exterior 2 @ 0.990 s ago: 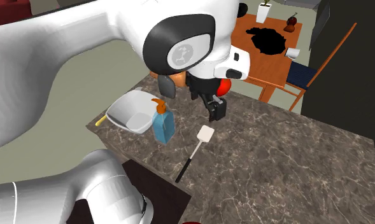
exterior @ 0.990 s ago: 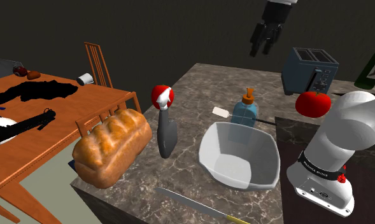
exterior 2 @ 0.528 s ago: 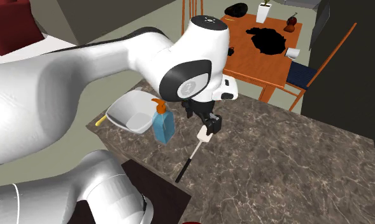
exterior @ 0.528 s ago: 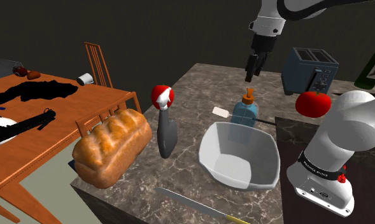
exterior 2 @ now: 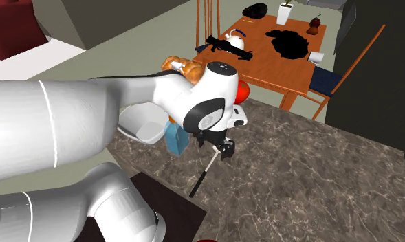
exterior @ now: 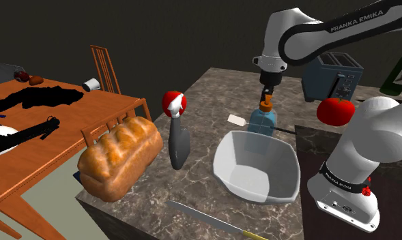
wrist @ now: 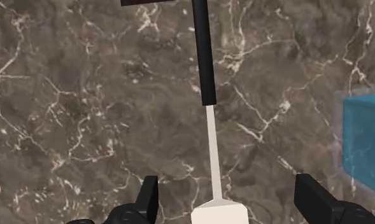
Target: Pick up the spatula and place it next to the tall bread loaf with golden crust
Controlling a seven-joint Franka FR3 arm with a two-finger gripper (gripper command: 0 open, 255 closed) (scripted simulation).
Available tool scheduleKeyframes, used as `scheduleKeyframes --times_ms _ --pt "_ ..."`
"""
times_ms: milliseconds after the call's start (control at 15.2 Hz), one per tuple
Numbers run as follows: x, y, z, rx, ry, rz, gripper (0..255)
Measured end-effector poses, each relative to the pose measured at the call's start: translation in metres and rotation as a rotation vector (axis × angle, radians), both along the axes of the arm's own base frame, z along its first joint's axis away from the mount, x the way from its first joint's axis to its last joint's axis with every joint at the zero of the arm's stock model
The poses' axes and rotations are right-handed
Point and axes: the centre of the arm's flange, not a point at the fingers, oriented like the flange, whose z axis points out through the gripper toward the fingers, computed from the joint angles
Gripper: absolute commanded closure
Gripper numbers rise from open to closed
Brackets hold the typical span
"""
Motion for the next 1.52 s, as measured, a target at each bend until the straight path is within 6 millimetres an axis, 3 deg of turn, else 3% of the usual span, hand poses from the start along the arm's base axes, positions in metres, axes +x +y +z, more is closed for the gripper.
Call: scheduleKeyframes --times_ms 198,594,1056,1122,1518 --pt "-0.001 0.004 -0.035 -0.017 0.021 0.066 0" --pt "-0.003 0.003 -0.069 -0.02 0.025 0.079 0" --pt "-0.003 0.003 -0.077 -0.02 0.024 0.08 0" --pt "-0.003 0.003 -0.077 -0.02 0.024 0.08 255" --pt "-0.003 0.003 -0.077 -0.02 0.024 0.08 255"
